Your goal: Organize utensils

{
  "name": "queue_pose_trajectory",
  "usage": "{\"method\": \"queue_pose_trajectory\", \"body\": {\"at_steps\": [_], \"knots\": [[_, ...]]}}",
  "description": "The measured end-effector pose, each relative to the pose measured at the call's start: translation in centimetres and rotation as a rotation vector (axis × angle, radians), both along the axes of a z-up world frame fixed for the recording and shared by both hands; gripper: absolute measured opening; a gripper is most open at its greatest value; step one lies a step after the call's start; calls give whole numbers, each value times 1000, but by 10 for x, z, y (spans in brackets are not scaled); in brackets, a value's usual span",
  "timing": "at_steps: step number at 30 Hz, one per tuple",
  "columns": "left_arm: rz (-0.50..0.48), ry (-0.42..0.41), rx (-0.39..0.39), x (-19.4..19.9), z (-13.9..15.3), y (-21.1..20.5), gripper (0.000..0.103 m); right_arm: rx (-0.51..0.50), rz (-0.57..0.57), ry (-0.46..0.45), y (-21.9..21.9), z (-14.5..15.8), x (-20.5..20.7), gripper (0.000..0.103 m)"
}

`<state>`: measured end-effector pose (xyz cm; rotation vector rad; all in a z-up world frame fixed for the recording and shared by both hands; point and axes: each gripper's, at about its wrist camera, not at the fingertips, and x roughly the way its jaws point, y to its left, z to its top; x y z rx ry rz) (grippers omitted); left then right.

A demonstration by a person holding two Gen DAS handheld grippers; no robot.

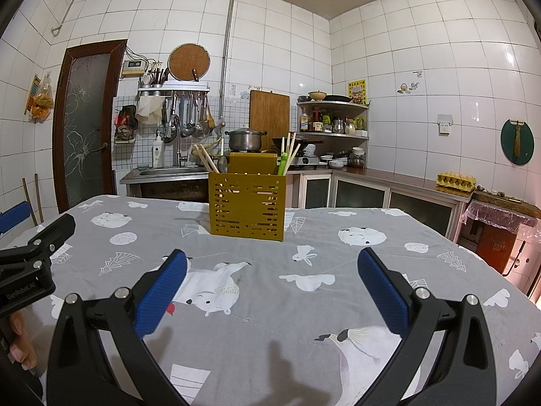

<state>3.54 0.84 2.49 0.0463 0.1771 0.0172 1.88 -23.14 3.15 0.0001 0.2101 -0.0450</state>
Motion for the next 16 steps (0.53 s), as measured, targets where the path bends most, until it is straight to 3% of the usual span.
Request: {"method": "queue_pose_trajectory", "body": {"at_steps": [16], "knots": [[-1, -2, -1, 0, 2, 4, 98, -1, 0, 0, 0, 0, 0, 99]]}}
